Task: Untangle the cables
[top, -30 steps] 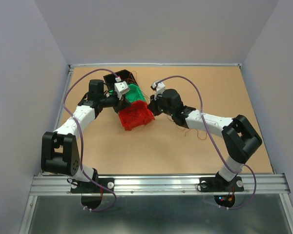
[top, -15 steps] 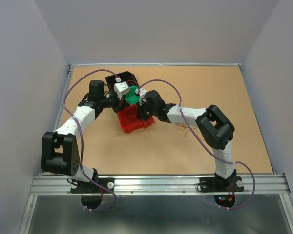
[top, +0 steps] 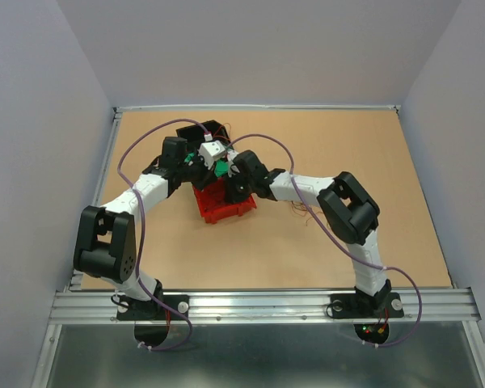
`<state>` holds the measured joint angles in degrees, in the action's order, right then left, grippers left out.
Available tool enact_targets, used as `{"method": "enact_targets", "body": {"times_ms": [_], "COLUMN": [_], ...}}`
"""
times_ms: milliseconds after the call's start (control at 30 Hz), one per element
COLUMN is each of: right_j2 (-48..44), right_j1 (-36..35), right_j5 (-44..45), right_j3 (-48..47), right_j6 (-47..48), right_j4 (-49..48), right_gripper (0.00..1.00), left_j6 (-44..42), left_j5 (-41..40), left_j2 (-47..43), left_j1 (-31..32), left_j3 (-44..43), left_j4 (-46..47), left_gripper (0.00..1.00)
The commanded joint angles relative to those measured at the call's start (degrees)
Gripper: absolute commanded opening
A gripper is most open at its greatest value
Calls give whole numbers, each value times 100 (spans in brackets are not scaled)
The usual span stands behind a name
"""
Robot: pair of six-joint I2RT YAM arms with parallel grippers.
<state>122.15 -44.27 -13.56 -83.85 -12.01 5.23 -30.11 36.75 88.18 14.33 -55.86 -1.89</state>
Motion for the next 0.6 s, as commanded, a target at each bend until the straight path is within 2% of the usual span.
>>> {"method": "enact_targets", "body": {"times_ms": [0,133,200,333,433,567], "right_j2": [-911,-1649,-1938,-2168,-2466,-3212], "right_j1": [-55,-55,-55,-55,-64,-20], "right_j5": [335,626,758,986,1539,2287], "right_j3": [490,1212,1450,1670,1916,2785], "right_j6": [94,24,-64,-152,-240,-433], "right_j4": [-213,-961,-1321,-1411,-1516,-2376], "right_gripper": [27,39,40,40,39,39], "left_j6": [-4,-39,-48,-83,-127,-232], "left_j5": [-273,-607,-774,-845,-915,-994], "left_j2": [-108,-91,-56,-29,-3,-12], "left_j1": [149,377,439,509,580,703], "left_j3": [-75,13,48,66,92,127], "left_j4": [163,321,373,391,391,347], "left_gripper": [0,0,0,0,0,0]}}
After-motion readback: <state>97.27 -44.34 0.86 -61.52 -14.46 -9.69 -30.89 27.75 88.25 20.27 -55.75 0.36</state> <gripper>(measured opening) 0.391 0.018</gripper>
